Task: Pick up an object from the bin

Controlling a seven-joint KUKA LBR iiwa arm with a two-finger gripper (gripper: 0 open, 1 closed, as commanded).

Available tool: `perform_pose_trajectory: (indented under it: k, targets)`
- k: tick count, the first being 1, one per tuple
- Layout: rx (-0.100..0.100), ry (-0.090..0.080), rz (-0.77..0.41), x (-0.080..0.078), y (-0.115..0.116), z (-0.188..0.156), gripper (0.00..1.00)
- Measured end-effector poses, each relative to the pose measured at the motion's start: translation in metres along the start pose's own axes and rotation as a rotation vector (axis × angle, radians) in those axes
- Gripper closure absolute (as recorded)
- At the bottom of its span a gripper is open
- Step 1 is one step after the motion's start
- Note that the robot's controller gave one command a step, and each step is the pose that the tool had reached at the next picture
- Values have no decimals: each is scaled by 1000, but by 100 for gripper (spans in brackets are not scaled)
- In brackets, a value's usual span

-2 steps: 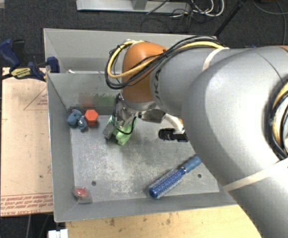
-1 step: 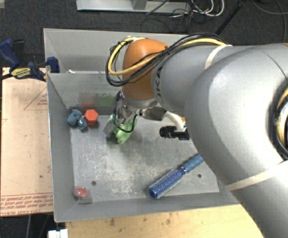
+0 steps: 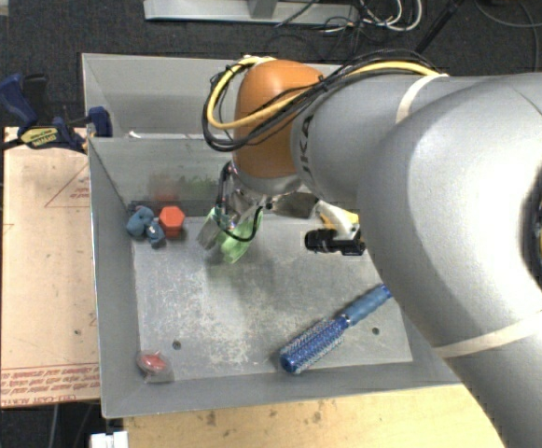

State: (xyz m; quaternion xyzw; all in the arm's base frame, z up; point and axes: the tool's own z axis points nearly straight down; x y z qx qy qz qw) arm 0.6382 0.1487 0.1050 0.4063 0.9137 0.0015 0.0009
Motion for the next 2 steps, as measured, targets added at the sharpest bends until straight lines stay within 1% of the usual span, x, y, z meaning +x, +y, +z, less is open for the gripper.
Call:
perform_pose_trajectory:
  k: [1, 2]
  targets:
    - [-1, -1, -2, 0, 1, -34, 100]
    - [-4, -3, -6, -1, 3, -96, 100]
